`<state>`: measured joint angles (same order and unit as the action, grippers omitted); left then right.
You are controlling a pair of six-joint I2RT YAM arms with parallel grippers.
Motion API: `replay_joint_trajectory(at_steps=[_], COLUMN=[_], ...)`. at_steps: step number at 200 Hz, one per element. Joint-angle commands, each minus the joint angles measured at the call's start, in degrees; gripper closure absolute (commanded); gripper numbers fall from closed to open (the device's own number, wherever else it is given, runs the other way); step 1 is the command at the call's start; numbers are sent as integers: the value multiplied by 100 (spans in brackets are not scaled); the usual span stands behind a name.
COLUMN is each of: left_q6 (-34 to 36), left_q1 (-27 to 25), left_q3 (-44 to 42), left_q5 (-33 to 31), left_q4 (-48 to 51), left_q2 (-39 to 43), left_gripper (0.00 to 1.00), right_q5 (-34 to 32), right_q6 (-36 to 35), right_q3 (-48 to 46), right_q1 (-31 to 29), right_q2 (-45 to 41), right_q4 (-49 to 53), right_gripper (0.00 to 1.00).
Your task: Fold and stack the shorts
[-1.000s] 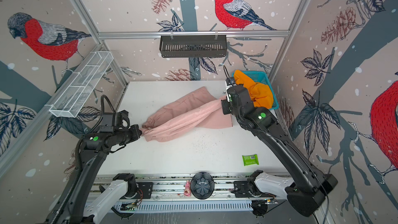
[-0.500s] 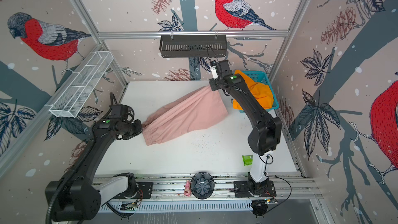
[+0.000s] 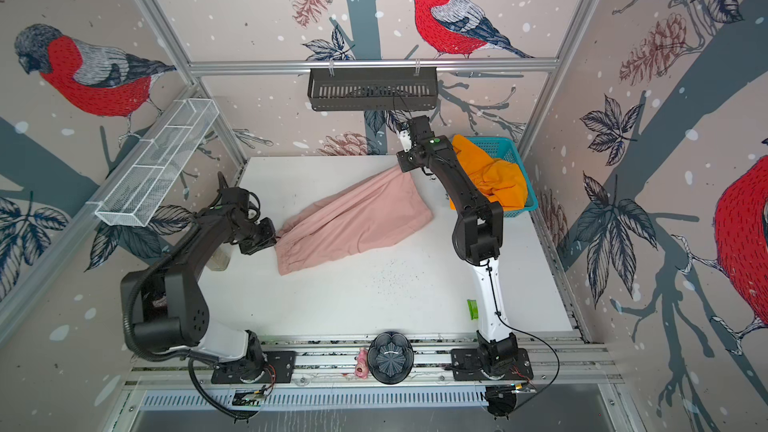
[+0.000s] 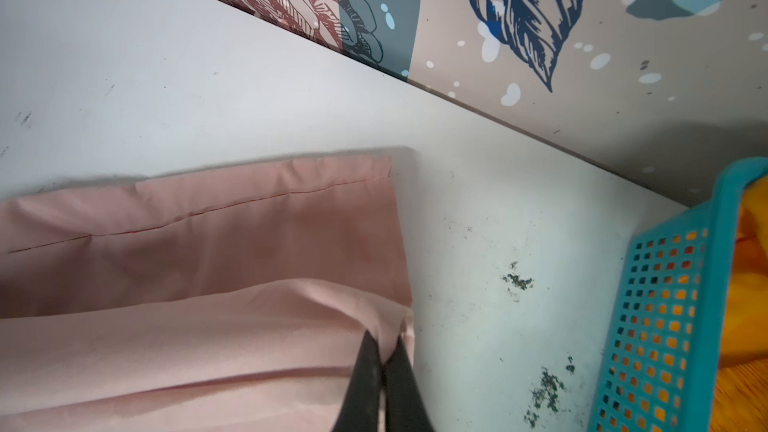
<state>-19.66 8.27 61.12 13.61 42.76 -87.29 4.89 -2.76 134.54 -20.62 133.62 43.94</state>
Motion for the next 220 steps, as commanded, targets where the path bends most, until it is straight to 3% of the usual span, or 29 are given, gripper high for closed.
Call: replay_joint_trajectory(at_steps=[1, 14, 23, 27, 32, 44, 52, 65, 87, 111, 131, 152, 170, 196, 220], left_q6=[58, 56, 63, 51, 49, 27, 20, -24, -158, -240, -257, 15, 65, -36, -174], left_q1=[60, 86, 94, 100, 111, 143, 165, 183, 200, 251, 254, 163, -342, -1139, -1293], left_q3=[154, 262, 337, 353, 382, 444, 464, 617, 887, 1267, 1489, 1285, 641, 292, 167], left_q5=[-484, -432, -441, -438, -433, -447, -397, -450, -697, -1155, -1477, -153, 1063, 1103, 954], left_q4=[124, 62, 32, 4, -31, -62, -120, -61, 12, 206, 432, 42, -1038, -1879, -2551], left_q2=[-186, -324, -431, -475, -535, -642, -698, -842, -825, -613, -376, 1, 345, 97, -404], left_gripper=[100, 100, 100, 99, 91, 82, 65, 30, 5, 3, 3, 3, 3, 3, 3], right_q5=[-339, -296, -271, -215, -128, 82, 241, 467, 623, 679, 630, 604, 614, 613, 337], right_q6=[221, 313, 412, 444, 482, 610, 697, 857, 994, 804, 739, 751, 820, 1029, 1071], right_q3=[-50, -69, -75, -71, -62, -53, -56, -54, -64, -353, -1113, -2378, -3364, -4177, -4606], right_q1=[67, 59, 58, 58, 57, 50, 34, 35, 67, 126, 227, 270, 243, 211, 96], right_q2=[119, 229, 313, 349, 396, 504, 574, 662, 635, 326, -175, -770, -1147, -1316, -1347], right_q4=[-905, -1214, -1441, -1539, -1644, -1895, -2010, -2149, -2158, -1799, -1490, -1635, -1925, -2148, -2338], right_gripper=[100, 99, 93, 89, 84, 64, 48, 36, 21, 17, 17, 16, 16, 15, 15])
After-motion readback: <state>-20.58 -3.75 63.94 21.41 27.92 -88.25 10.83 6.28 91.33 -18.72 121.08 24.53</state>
